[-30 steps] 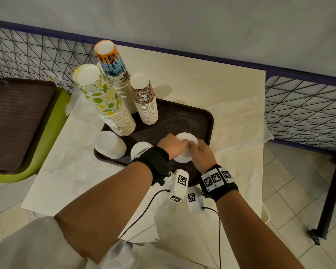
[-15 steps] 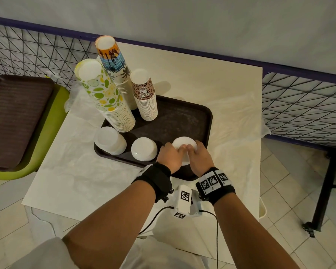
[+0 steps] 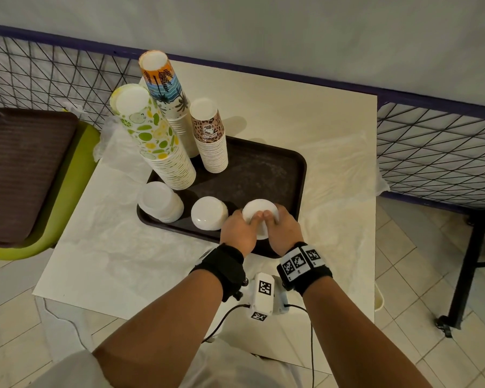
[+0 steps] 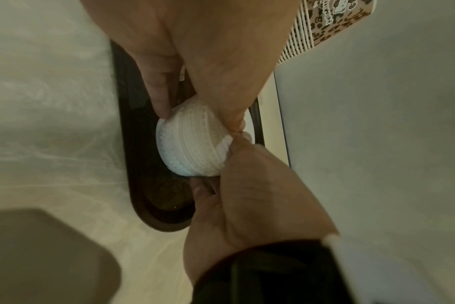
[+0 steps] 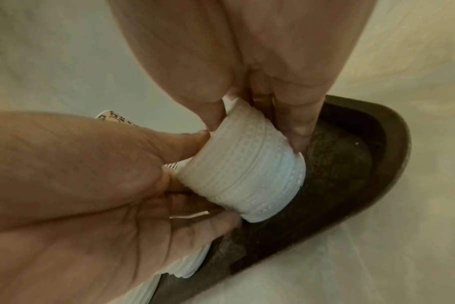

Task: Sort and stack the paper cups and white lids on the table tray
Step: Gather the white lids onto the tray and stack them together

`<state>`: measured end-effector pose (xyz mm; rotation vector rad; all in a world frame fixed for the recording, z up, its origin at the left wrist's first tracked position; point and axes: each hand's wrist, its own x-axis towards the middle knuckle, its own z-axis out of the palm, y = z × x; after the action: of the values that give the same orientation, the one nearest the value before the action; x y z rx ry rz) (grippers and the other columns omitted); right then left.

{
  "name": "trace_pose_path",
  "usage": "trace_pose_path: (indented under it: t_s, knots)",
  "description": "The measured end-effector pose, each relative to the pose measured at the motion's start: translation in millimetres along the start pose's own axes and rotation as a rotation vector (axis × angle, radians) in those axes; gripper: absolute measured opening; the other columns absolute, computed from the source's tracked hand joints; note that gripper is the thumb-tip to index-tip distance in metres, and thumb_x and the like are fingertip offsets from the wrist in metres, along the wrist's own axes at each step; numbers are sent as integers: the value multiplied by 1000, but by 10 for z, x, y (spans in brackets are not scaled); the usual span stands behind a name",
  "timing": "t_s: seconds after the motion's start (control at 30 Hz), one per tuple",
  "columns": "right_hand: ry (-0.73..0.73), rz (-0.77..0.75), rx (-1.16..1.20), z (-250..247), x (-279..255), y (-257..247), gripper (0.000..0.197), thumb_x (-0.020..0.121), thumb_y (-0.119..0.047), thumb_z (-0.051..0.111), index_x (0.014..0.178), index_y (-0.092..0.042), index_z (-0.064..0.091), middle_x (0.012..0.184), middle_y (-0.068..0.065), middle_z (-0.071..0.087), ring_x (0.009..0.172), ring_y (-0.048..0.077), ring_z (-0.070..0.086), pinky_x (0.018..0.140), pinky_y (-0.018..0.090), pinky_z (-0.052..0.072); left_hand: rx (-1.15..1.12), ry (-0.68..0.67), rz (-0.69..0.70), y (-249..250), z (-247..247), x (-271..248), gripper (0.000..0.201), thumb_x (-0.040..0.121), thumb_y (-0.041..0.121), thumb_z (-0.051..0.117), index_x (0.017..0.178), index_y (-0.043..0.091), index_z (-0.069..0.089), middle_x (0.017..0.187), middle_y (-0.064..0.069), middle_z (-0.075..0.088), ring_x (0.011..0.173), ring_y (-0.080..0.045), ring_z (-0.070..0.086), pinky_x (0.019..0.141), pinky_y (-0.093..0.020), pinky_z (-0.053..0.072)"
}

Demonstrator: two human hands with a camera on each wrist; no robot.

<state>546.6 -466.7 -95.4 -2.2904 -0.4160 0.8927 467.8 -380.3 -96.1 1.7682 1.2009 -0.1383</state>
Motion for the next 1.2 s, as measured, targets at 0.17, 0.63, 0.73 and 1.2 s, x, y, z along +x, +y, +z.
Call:
trace_pose_path:
  t_s: [0.17,0.63,0.73,1.2]
  knots:
    - [8,11,-21,-19,-18,-20,48,107,-39,42,148,-14,43,140,14,56,124,32,56,97,36,45,-37,12,9,-29,8,10,53,101,50,57,125,2,60,118,-15,69,107,-29,65,83,-29,43]
    - [14,36,194,80,-108,-42,51,107,-38,39,155,-21,30,152,13,43,134,32,48,110,45,42,-255,1,-26,6,-1,-83,68,104,48,51,156,10,31,150,-15,49,132,-32,53,107,-44,47]
    - [14,18,271,56,-131,-35,53,107,-33,40,158,-29,25,159,8,35,141,30,40,115,44,38,-240,-15,-35,73,-85,-190,74,105,48,48,161,7,20,158,-16,42,140,-33,47,112,-43,41]
    - [153,-288,-216,-84,-265,-227,84,90,-54,60,157,-47,10,168,8,3,152,39,8,118,59,28,549,207,475,-284,-1106,-270,72,83,40,76,145,20,46,142,-11,46,126,-32,47,104,-41,44]
